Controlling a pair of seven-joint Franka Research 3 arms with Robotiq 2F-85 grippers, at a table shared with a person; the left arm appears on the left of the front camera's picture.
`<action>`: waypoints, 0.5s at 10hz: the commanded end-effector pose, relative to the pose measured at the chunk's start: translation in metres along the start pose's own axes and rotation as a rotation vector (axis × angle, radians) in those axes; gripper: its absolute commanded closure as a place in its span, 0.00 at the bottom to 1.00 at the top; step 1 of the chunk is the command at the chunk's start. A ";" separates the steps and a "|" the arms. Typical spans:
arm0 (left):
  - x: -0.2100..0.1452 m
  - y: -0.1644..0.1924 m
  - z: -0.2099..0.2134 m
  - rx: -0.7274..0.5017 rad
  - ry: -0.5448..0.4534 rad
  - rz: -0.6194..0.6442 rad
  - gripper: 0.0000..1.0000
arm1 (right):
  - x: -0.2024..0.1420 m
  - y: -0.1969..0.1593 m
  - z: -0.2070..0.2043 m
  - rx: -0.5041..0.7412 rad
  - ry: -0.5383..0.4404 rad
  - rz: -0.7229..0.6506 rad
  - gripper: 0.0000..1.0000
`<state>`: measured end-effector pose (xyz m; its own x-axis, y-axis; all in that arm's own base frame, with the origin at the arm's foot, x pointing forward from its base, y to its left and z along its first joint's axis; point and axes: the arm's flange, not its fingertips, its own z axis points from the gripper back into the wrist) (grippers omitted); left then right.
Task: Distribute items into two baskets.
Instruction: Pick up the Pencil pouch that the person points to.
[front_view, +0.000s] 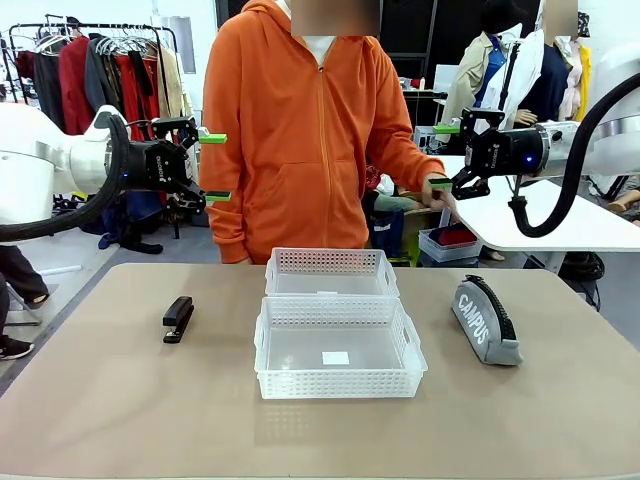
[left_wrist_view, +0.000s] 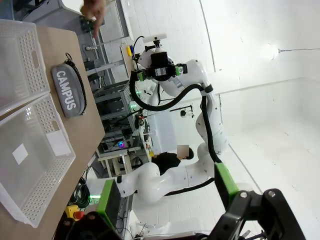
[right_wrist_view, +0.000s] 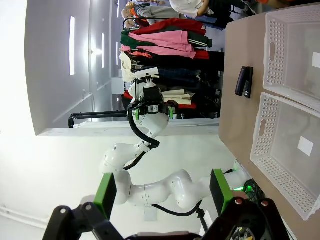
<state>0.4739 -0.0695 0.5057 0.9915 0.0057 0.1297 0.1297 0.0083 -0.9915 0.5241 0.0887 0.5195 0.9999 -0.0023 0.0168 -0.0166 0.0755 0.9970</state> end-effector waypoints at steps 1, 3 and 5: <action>0.000 -0.001 0.000 0.000 -0.002 -0.001 0.00 | 0.000 0.002 0.000 0.009 -0.003 0.000 0.00; 0.000 -0.001 0.000 0.000 -0.002 -0.001 0.00 | 0.000 0.002 0.000 0.009 -0.003 0.000 0.00; 0.000 -0.001 0.000 0.000 -0.002 -0.001 0.00 | 0.000 0.002 0.000 0.009 -0.003 0.000 0.00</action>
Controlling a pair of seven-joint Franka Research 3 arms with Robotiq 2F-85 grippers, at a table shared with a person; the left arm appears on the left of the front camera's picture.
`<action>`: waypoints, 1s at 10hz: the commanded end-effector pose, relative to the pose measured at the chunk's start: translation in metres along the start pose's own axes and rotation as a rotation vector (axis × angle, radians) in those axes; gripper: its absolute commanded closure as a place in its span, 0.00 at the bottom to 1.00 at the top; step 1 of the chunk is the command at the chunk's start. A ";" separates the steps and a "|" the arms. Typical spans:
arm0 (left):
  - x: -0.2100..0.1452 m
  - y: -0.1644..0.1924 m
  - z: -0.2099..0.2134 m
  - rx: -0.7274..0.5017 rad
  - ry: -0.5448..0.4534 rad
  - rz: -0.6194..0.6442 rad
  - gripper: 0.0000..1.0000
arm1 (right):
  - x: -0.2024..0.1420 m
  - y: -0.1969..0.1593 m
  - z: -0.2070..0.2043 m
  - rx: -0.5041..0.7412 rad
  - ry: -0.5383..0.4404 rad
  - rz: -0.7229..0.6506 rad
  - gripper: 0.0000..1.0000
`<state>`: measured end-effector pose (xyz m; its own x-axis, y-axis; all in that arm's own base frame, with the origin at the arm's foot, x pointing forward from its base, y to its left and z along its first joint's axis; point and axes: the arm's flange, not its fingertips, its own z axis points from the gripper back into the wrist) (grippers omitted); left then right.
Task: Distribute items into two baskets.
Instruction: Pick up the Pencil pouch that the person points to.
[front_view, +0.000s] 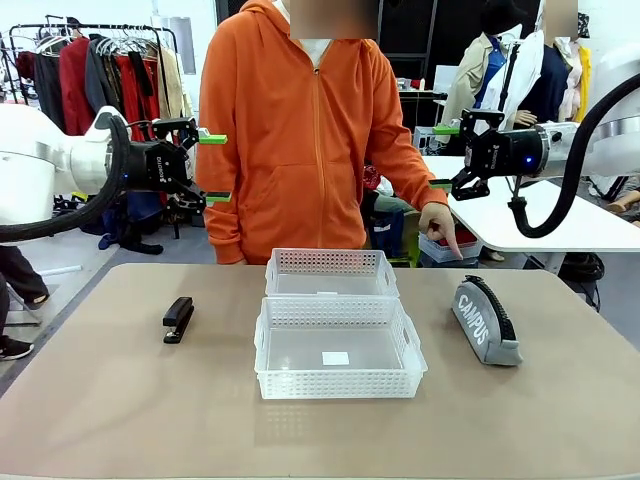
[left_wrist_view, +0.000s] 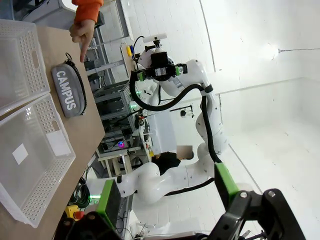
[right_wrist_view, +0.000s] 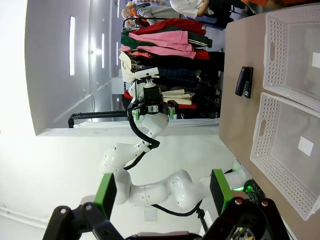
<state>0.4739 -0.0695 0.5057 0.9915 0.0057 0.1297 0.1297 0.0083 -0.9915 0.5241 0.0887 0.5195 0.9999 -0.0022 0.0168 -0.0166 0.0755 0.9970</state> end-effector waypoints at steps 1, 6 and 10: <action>0.000 -0.001 0.000 0.000 -0.002 -0.001 0.00 | 0.000 0.002 0.000 0.009 -0.003 0.000 0.00; 0.000 -0.001 0.000 0.000 -0.002 -0.001 0.00 | 0.000 0.002 0.000 0.009 -0.003 0.000 0.00; 0.000 -0.001 0.000 0.000 -0.002 -0.001 0.00 | 0.000 0.002 0.000 0.009 -0.003 0.000 0.00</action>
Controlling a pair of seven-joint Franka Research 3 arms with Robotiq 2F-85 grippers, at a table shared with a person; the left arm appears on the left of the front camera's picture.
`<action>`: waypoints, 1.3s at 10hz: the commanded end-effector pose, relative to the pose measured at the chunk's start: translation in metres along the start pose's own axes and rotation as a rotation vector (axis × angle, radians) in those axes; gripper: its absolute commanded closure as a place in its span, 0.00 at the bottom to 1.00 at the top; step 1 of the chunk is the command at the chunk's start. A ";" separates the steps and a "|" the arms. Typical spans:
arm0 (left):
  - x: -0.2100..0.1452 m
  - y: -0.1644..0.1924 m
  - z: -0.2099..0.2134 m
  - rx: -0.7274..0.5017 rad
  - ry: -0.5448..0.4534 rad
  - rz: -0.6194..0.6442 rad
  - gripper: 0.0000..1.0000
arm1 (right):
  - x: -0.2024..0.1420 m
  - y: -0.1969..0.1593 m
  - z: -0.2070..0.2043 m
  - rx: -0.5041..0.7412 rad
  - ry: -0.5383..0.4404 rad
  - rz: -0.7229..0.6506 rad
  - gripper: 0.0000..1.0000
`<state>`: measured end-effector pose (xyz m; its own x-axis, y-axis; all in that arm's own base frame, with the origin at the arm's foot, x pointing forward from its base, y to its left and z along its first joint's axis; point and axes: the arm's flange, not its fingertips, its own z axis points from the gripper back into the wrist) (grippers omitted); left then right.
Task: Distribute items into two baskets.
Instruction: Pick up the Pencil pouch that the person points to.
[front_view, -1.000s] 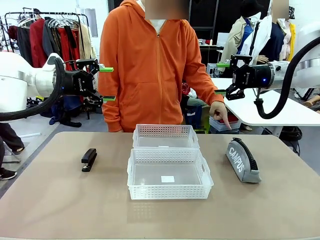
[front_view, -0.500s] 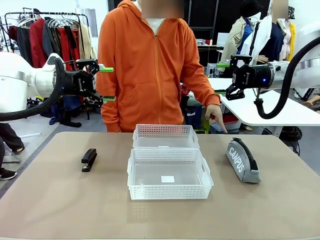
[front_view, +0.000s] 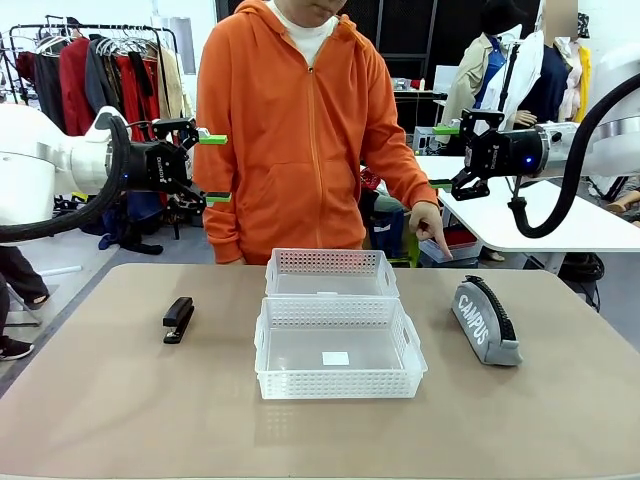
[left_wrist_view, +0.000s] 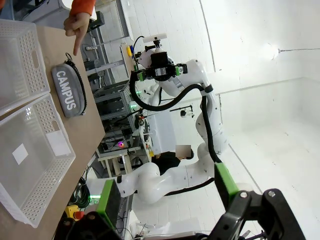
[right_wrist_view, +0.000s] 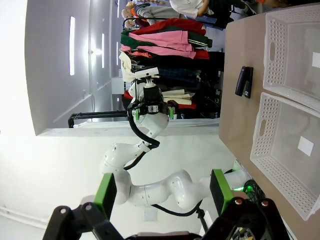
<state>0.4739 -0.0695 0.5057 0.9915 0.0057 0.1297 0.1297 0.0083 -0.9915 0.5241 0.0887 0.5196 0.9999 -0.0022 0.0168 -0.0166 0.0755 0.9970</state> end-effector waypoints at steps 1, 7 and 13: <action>0.000 -0.001 0.000 0.000 -0.002 -0.001 0.00 | 0.000 0.002 0.000 0.009 -0.003 0.000 0.00; 0.000 -0.001 0.000 0.000 -0.002 -0.001 0.00 | -0.002 0.017 -0.009 -0.164 0.071 0.047 0.00; 0.000 -0.001 0.000 0.000 -0.002 -0.001 0.00 | 0.020 0.010 -0.006 -0.951 0.138 0.176 0.00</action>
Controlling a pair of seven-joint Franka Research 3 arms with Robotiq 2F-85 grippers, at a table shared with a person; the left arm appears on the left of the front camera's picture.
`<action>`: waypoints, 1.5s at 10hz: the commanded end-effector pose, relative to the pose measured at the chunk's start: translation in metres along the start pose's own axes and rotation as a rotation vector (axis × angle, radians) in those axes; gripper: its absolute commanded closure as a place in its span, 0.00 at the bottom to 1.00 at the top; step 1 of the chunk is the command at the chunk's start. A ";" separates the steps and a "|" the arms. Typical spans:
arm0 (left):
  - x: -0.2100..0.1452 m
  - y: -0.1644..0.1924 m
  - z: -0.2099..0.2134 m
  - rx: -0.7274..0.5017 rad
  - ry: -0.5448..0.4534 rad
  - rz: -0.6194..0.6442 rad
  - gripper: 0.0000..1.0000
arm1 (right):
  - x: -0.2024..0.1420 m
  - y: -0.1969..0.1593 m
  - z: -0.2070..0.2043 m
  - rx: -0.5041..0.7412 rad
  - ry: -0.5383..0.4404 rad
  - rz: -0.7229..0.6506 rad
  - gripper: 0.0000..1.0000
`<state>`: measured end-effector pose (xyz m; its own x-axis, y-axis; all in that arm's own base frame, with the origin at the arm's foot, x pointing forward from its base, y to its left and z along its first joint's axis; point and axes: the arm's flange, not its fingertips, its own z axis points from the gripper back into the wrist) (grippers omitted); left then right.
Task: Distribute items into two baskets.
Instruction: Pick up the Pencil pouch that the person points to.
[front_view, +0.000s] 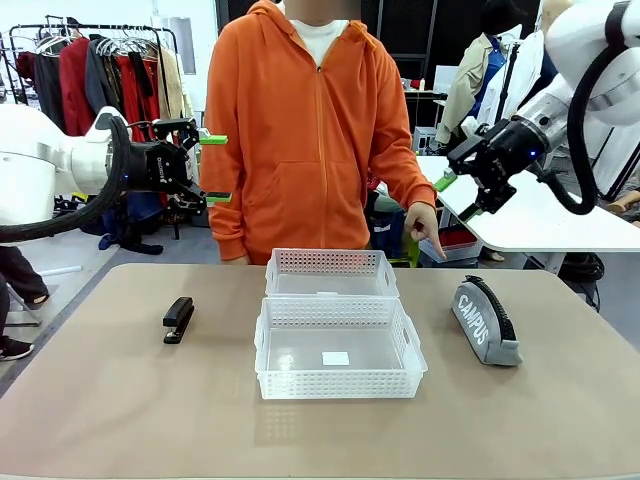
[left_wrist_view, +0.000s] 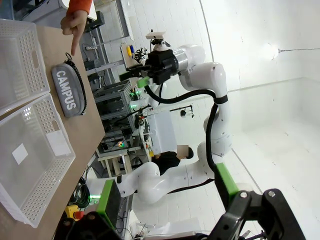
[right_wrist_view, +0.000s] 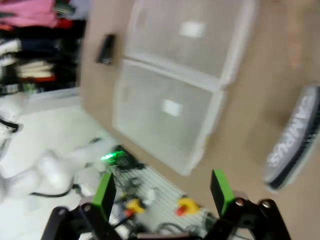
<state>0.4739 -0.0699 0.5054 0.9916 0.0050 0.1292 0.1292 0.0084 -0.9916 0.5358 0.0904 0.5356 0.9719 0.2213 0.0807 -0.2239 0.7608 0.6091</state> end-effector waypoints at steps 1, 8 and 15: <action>0.000 -0.001 0.001 -0.001 -0.002 -0.002 0.00 | 0.009 -0.014 -0.015 -0.255 -0.034 -0.004 0.00; 0.000 -0.001 0.001 -0.001 -0.002 -0.002 0.00 | 0.016 -0.041 -0.013 -0.394 -0.037 0.081 0.00; 0.000 -0.001 0.001 -0.001 -0.002 -0.002 0.00 | 0.039 -0.065 -0.056 -0.787 -0.164 0.065 0.00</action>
<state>0.4739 -0.0699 0.5053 0.9916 0.0050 0.1290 0.1290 0.0085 -0.9916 0.5825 0.0757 0.4665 0.9187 0.2872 0.2710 -0.2827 0.9575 -0.0563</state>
